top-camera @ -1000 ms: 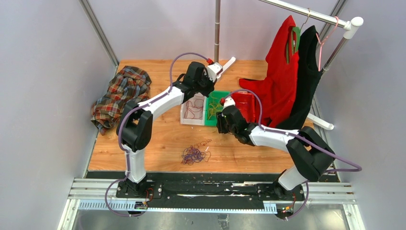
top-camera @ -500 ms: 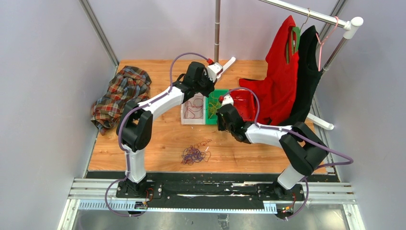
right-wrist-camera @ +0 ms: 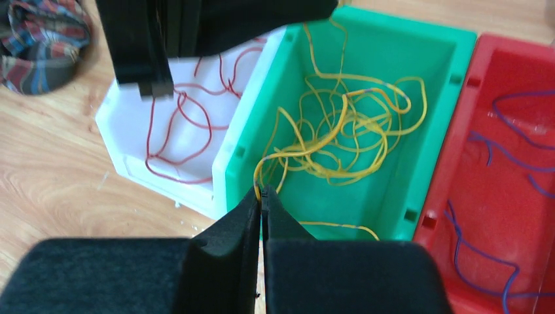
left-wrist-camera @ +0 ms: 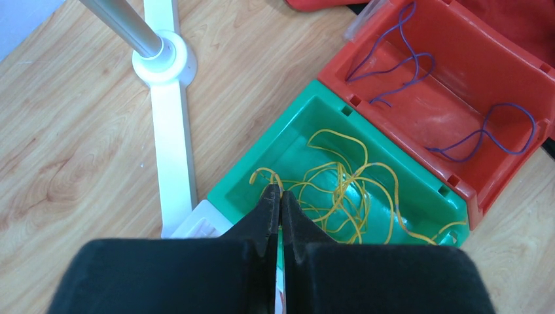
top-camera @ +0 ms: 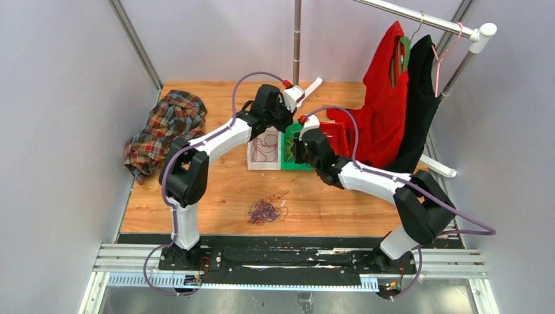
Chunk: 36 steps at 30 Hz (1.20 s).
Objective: Untangle the cables
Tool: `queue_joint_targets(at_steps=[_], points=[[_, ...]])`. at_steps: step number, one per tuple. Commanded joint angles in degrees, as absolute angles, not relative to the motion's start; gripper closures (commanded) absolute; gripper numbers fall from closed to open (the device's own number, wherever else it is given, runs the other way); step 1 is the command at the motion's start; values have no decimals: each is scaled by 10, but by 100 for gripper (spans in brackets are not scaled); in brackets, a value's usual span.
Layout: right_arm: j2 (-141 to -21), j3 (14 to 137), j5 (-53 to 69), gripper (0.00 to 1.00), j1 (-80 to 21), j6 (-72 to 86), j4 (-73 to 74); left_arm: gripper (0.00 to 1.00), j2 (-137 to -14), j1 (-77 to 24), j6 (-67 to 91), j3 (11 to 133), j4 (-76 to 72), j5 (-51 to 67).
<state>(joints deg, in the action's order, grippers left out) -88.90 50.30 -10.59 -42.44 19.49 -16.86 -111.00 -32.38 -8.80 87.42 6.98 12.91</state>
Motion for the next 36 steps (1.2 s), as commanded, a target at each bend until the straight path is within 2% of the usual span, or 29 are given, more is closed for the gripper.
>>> queue_joint_targets(at_steps=[1,12,18,24,25,26,27,36], points=[[-920,539,-86,99,-403,181,-184,100,-1111,-328,-92,874,61,140],[-1030,588,-76,99,-381,160,-181,100,-1114,-328,-88,880,64,150],[-1024,561,-83,99,-383,162,-175,99,-1113,-329,-81,875,70,167],[-941,550,-84,68,-386,162,-141,100,-1112,-335,-89,868,76,170],[-932,548,-86,60,-386,162,-132,99,-1112,-337,-89,868,78,169],[-922,545,-90,48,-386,162,-126,100,-1111,-338,-89,866,78,169],[-913,541,-96,45,-385,162,-120,100,-1109,-340,-90,862,75,167],[-801,448,-136,43,-385,176,-132,100,-1118,-356,-92,841,61,143]])
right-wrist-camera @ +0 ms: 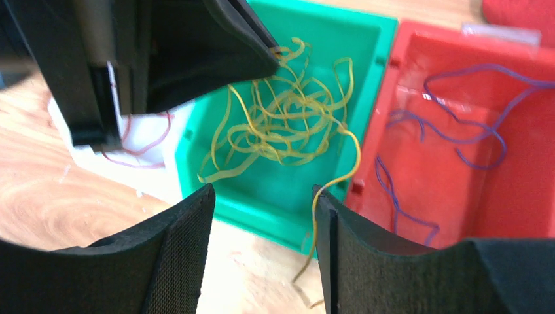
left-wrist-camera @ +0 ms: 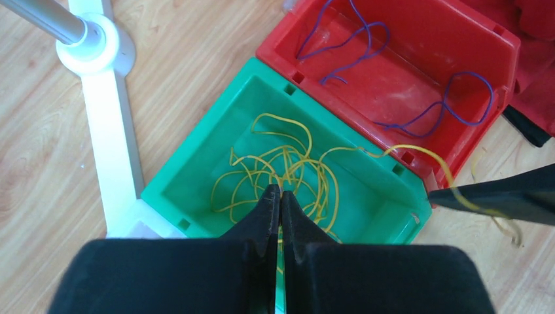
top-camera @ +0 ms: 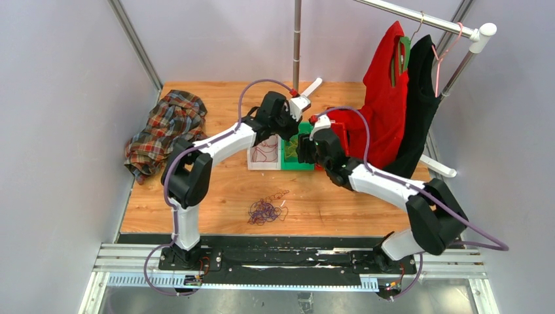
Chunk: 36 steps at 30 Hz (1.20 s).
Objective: Untangle the cables
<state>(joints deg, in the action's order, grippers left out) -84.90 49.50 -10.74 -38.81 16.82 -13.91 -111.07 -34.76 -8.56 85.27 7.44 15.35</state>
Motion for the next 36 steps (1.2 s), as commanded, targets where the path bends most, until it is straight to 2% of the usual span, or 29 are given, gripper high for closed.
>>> queue_joint_targets(at_steps=[1,6,12,16,18,21,26,28,31,36], points=[[-774,431,-142,42,-385,178,-139,100,-1119,-356,-91,838,56,140],[-703,345,-169,32,-380,200,-195,100,-1132,-359,-97,822,31,115],[-710,349,-96,37,-379,194,-228,100,-1159,-359,-121,835,29,89],[-724,381,-73,41,-378,191,-192,97,-1165,-360,-119,852,42,95],[-727,380,-84,44,-379,193,-186,92,-1161,-360,-121,858,50,102],[-748,388,-103,48,-379,193,-139,79,-1152,-359,-123,859,65,108],[-763,365,-86,53,-379,191,-115,74,-1146,-359,-124,846,61,111],[-766,348,-72,54,-380,192,-126,65,-1146,-359,-123,848,66,112],[-775,333,-51,53,-380,187,-148,57,-1142,-359,-127,860,83,119],[-825,352,-47,55,-379,172,-157,37,-1131,-358,-131,894,123,137]])
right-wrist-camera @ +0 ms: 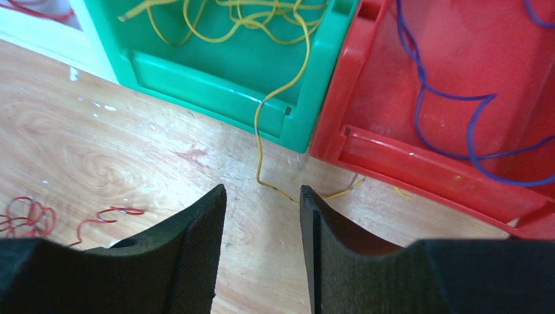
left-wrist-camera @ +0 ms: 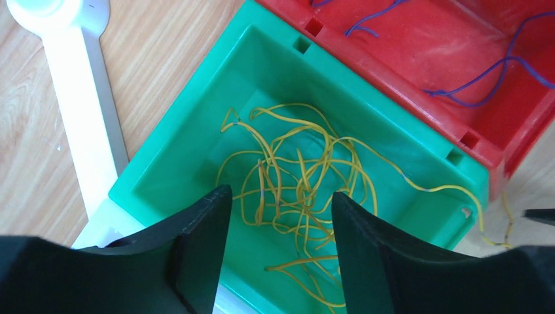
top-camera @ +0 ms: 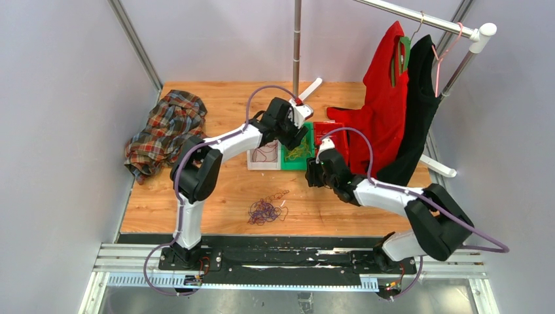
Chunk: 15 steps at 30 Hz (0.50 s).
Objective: Untangle the cables
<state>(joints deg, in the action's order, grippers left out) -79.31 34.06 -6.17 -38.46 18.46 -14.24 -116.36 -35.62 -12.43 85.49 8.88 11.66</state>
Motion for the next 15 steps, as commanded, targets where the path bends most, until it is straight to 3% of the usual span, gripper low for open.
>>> queue_joint_targets(at_steps=[1,3,8,11,15], points=[[-834,355,-47,55,-380,172,-161,31,-1129,-358,-128,902,134,140],[-852,364,-45,58,-380,169,-162,19,-1122,-358,-126,917,155,142],[-870,385,-48,84,-380,164,-153,5,-1099,-351,-126,954,214,149],[-844,394,-43,99,-381,169,-139,3,-1080,-337,-120,973,240,165],[-823,427,-24,100,-381,172,-103,5,-1049,-312,-115,960,250,199]])
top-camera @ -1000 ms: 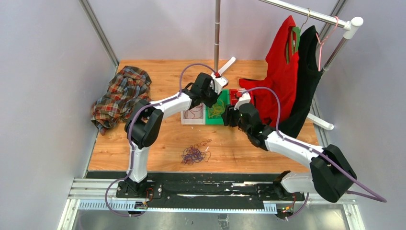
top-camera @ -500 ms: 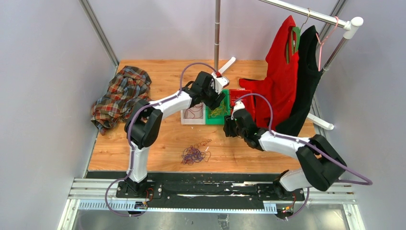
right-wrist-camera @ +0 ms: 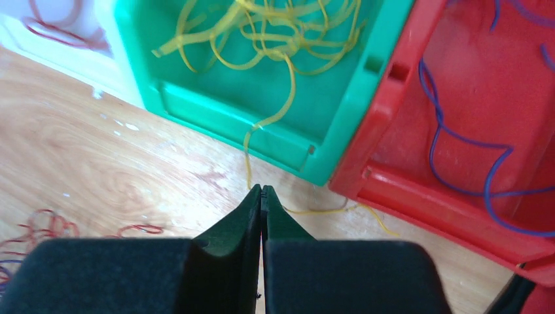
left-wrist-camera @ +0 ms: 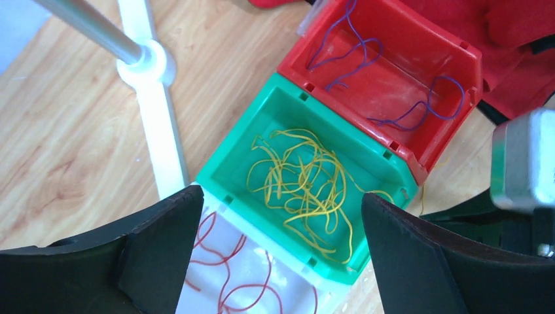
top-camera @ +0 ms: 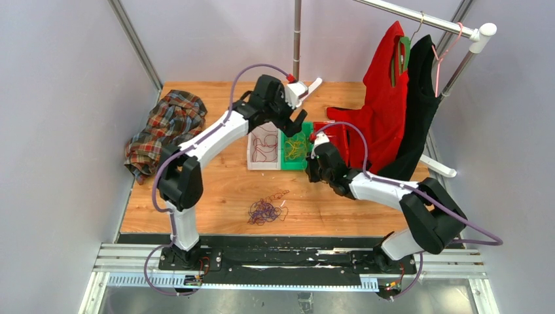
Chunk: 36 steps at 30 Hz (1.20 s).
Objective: Untangle the cables
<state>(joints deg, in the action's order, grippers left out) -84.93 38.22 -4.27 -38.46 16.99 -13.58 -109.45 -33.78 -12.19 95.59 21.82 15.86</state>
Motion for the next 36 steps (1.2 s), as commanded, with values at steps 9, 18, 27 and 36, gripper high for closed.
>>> queue_joint_targets(at_steps=[9,18,27,36], points=[[-868,528,1,93,-380,169,-17,27,-1020,-301,-126,860,245,245],[-825,428,9,58,-382,178,-53,44,-1034,-308,-100,833,200,288],[-870,402,-1,51,-382,121,-122,78,-1106,-334,-110,856,165,256],[-928,410,-6,61,-383,95,-158,87,-1148,-337,-144,865,147,202]])
